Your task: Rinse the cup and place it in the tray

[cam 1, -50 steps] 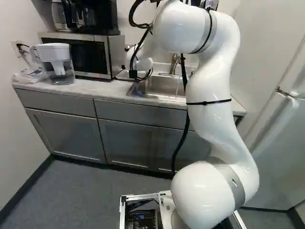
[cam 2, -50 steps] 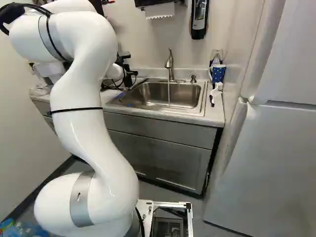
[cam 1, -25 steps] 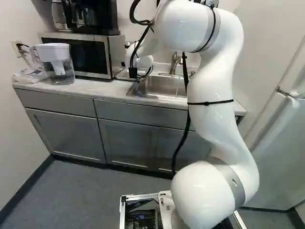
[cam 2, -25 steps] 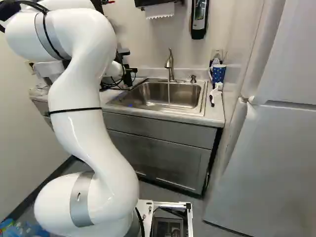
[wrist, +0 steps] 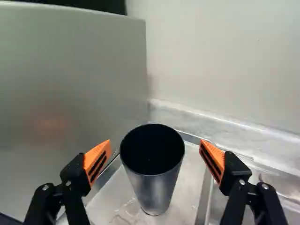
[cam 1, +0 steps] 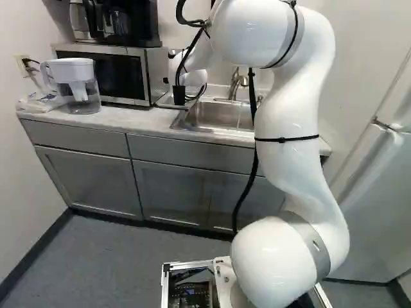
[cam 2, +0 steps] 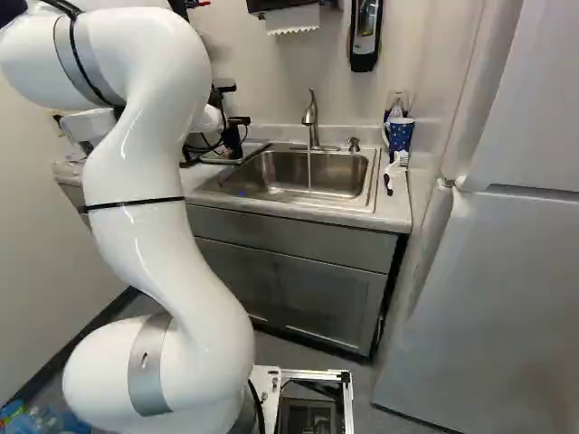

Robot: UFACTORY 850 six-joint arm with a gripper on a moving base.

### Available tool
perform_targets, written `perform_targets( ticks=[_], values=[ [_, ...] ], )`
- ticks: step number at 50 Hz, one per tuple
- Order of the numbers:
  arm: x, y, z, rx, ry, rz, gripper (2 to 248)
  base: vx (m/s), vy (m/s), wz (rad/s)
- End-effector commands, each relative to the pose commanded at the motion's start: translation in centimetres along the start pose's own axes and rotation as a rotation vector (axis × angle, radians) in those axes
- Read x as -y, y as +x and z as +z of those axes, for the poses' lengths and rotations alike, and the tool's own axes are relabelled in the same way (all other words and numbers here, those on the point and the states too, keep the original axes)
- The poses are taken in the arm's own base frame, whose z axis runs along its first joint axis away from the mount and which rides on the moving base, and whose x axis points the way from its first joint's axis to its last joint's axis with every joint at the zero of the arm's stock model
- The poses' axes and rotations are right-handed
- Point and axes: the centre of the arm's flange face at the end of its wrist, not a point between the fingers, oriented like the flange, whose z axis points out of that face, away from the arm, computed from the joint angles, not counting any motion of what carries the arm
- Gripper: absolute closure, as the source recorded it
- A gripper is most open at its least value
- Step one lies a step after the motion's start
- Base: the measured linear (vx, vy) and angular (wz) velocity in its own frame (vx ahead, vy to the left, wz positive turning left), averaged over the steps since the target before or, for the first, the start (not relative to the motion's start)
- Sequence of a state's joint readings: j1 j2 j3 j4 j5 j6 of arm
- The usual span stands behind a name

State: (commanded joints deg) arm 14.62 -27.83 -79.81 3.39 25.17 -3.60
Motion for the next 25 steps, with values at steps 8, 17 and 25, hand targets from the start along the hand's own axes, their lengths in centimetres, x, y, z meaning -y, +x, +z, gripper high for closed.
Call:
perform_targets(
  ticks=[8,17,25],
  values=[
    [0.0,0.9,-0.3,-0.015,0.000,0.000,3,0.000,0.000,0.000],
    [0.0,1.9,-0.6,-0.032,0.000,0.001,3,0.000,0.000,0.000],
    [0.0,2.8,-0.9,-0.047,0.000,0.001,3,0.000,0.000,0.000]
  ],
)
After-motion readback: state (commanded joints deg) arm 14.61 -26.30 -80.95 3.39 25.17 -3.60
